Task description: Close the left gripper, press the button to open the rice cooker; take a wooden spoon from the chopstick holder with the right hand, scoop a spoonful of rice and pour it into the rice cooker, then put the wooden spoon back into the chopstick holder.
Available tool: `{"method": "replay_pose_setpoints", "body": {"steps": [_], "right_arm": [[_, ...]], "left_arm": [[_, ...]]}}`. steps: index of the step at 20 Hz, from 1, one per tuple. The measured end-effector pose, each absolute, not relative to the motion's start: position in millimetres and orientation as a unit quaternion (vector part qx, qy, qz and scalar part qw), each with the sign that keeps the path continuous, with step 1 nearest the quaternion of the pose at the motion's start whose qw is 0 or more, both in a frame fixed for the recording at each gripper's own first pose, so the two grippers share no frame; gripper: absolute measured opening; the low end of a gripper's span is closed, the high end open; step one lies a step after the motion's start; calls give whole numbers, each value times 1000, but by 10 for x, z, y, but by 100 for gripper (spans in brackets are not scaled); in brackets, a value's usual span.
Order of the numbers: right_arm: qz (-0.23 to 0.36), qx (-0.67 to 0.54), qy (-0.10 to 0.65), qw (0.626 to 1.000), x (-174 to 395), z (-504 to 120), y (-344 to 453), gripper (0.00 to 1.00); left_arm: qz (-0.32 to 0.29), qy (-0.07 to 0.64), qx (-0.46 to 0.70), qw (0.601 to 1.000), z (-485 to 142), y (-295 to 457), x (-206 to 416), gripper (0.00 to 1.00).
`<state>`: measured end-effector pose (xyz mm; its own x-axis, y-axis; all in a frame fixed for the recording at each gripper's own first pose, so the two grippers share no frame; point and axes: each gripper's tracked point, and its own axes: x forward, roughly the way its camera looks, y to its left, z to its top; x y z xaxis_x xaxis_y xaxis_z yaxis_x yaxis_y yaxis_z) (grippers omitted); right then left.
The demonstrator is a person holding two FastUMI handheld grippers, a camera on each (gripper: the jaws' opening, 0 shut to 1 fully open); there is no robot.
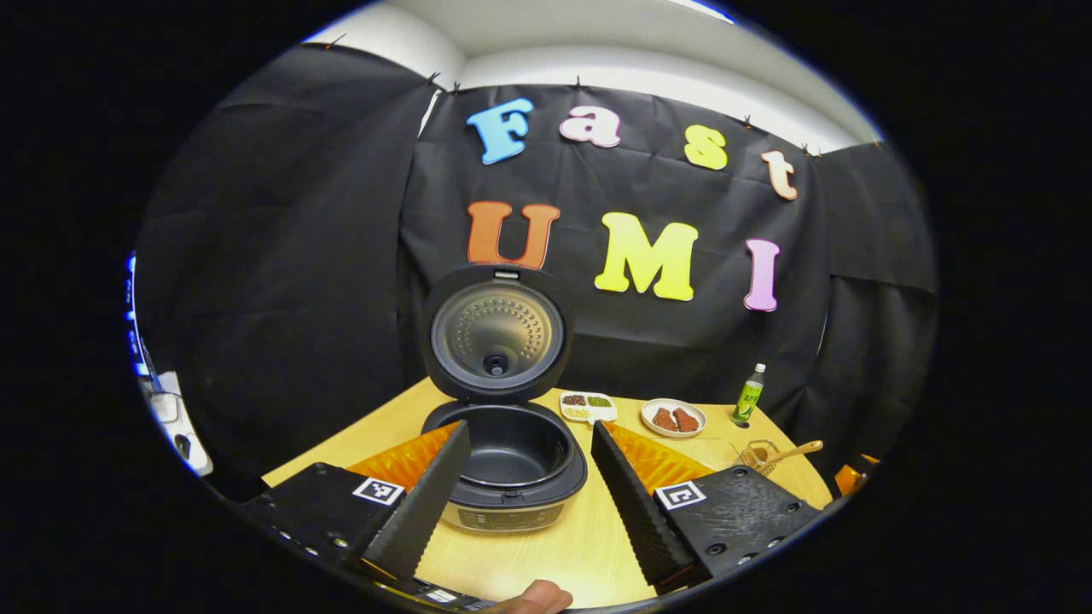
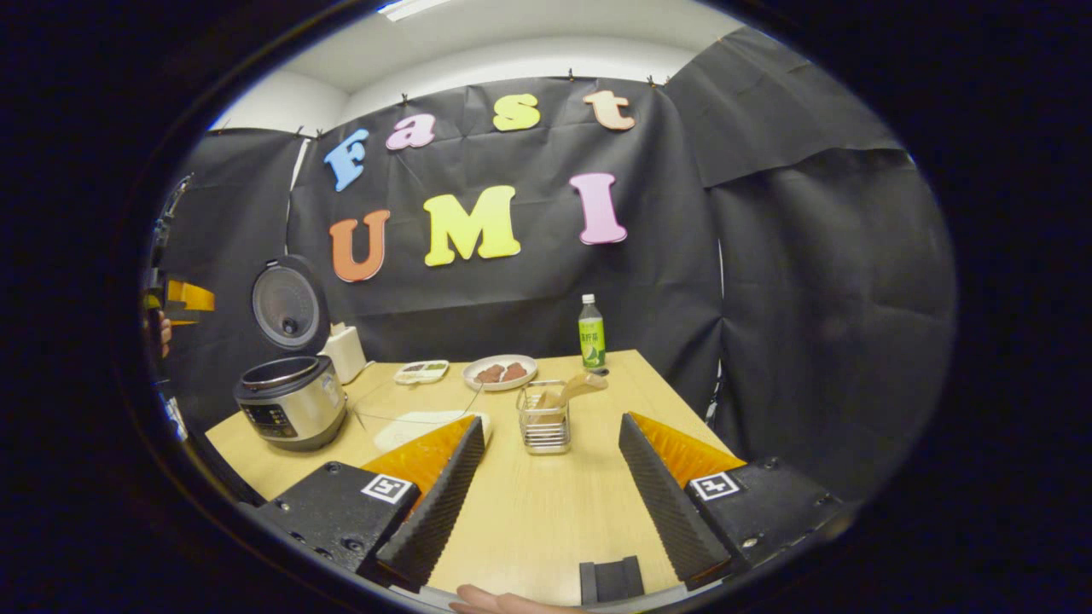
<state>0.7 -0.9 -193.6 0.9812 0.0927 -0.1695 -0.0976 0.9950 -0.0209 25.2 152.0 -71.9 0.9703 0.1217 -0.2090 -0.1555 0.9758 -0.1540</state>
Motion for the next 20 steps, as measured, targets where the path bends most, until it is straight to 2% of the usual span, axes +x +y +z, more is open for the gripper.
{"method": "replay_pose_setpoints", "body": {"steps": [3, 4, 5, 7, 11, 12, 13, 15, 17, 19, 20], "right_arm": [[35, -9, 87, 996, 229, -2078, -13, 100], [34, 3, 94, 995, 313, -2145, 8, 100], [40, 14, 105, 994, 385, -2212, 60, 100], [41, 26, 114, 992, 574, -2303, 112, 100], [28, 20, 74, 997, 1037, -2302, 117, 100], [24, 28, 78, 996, 1154, -2360, 103, 92], [21, 38, 85, 995, 1264, -2416, 94, 98], [-3, 47, 87, 995, 1472, -2469, -6, 99], [0, 54, 60, 997, 1669, -2357, 10, 98], [-23, 36, 61, 997, 1830, -2443, -63, 94], [-22, 40, 64, 997, 1884, -2475, -39, 84]], "left_arm": [[66, 65, -86, 992, -560, 1447, -70, 92], [59, 56, -86, 993, -514, 1420, -160, 100], [54, 56, -84, 993, -518, 1379, -243, 92], [59, 48, -65, 995, -508, 1354, -431, 93], [87, 24, -33, 995, -515, 1393, -781, 95], [82, 25, -38, 996, -535, 1329, -866, 95], [77, 23, -44, 996, -545, 1292, -952, 95], [74, 13, -56, 996, -523, 1247, -1118, 95], [70, 4, -58, 996, -532, 1200, -1229, 95], [69, 11, -49, 996, -631, 1158, -1287, 95], [75, 16, -48, 996, -672, 1166, -1318, 94]]}}
